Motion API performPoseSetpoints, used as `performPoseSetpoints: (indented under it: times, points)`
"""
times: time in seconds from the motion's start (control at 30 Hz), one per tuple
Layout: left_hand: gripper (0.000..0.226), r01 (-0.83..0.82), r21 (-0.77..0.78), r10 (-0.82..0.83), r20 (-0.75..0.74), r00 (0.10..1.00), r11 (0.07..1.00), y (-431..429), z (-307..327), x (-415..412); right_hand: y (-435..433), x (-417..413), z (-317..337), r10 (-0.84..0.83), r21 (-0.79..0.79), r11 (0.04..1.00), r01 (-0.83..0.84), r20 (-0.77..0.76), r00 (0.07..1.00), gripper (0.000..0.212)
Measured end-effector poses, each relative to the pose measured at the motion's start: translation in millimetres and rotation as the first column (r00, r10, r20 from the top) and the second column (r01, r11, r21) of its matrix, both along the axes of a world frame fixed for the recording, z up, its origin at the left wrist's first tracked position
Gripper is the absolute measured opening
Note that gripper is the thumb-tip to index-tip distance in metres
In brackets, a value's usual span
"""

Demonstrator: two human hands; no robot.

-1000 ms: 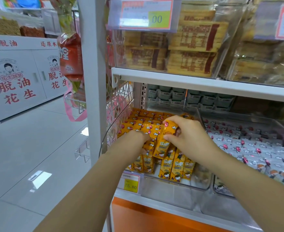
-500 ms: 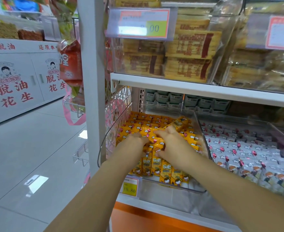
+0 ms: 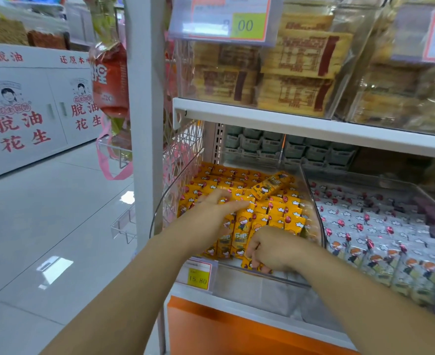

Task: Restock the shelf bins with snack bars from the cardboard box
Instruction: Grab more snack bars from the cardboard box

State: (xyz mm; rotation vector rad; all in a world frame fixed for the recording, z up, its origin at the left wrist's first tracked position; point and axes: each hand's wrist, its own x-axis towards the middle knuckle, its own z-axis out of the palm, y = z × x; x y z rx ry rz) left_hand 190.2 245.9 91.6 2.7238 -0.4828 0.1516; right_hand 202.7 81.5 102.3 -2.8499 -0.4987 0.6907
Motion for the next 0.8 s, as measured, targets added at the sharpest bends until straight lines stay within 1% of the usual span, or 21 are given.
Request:
performPoseSetpoints:
  times: [0.07,0.13,0.23,0.27,0.33,0.4,0.43,0.47,0.5,0.53,0.57,0.6,0.63,0.7,0.73,0.8]
  points:
    - [0.068,-0.012,0.061,0.013,-0.019,1.0,0.998,-2.0,-3.3,2.8,0.3,-1.4,-2.9,-0.001,-0.018,1.0,0.001,0.026,1.0,0.029]
    - [0.064,-0.027,0.064,0.028,-0.029,0.999,0.998,-3.4,-4.0,4.9,0.2,-2.7,-5.3,-0.003,-0.057,0.998,0.003,0.008,1.0,0.03]
    - [0.063,-0.041,0.112,0.045,-0.033,0.998,0.993,-5.9,-6.8,6.4,-0.9,-8.7,3.9,-0.005,-0.03,1.0,0.005,-0.001,1.0,0.03]
    - [0.061,-0.042,0.124,0.047,-0.038,0.998,0.991,-6.5,-7.8,6.3,-2.0,-9.9,11.8,0.008,0.0,1.0,-0.008,0.016,1.0,0.028]
    - [0.059,-0.043,0.108,0.049,-0.052,0.997,0.993,-6.5,-9.1,5.3,-6.0,-9.5,29.3,0.0,0.111,0.994,-0.01,0.086,0.996,0.016]
    - [0.06,-0.041,0.032,0.043,-0.049,0.998,0.999,-4.5,-7.5,2.7,-8.9,-2.1,43.4,-0.084,0.278,0.96,0.018,0.227,0.97,0.016]
    - [0.06,-0.045,-0.02,0.044,-0.048,0.998,0.999,-2.4,-5.4,1.0,-9.8,4.2,46.2,-0.129,0.337,0.942,0.01,0.332,0.935,0.015]
    - [0.061,-0.053,-0.067,0.049,-0.05,0.998,0.996,-0.1,-3.3,-0.1,-11.1,11.7,46.3,-0.152,0.339,0.941,-0.009,0.443,0.884,0.023]
    - [0.06,-0.062,-0.096,0.057,-0.051,0.997,0.993,2.7,-1.3,-1.3,-11.2,19.1,44.7,-0.15,0.294,0.956,-0.014,0.525,0.838,0.04]
    - [0.06,-0.072,-0.107,0.067,-0.052,0.996,0.992,5.5,0.5,-2.3,-10.8,26.4,40.7,-0.135,0.239,0.971,-0.003,0.56,0.817,0.056]
    - [0.058,-0.081,-0.107,0.076,-0.049,0.996,0.991,8.2,2.3,-2.8,-8.9,32.1,38.0,-0.123,0.187,0.982,0.019,0.558,0.821,0.068]
    - [0.057,-0.091,-0.112,0.086,-0.047,0.995,0.99,10.3,3.8,-2.9,-7.2,37.4,34.9,-0.112,0.146,0.989,0.037,0.546,0.83,0.075]
    - [0.055,-0.104,-0.123,0.098,-0.05,0.994,0.987,12.1,4.5,-2.8,-5.9,42.4,32.0,-0.103,0.113,0.992,0.049,0.542,0.834,0.077]
    - [0.051,-0.138,-0.161,0.13,-0.062,0.99,0.977,14.0,6.4,-2.8,-5.4,50.8,29.3,-0.084,0.076,0.996,0.051,0.551,0.83,0.068]
    - [0.049,-0.155,-0.176,0.147,-0.056,0.987,0.972,13.7,7.3,-2.5,-5.8,52.3,30.4,-0.087,0.089,0.995,0.044,0.558,0.825,0.062]
    - [0.045,-0.175,-0.179,0.18,0.013,0.984,0.968,11.4,11.2,-2.1,-7.2,49.8,34.9,-0.095,0.169,0.986,-0.006,0.586,0.805,0.055]
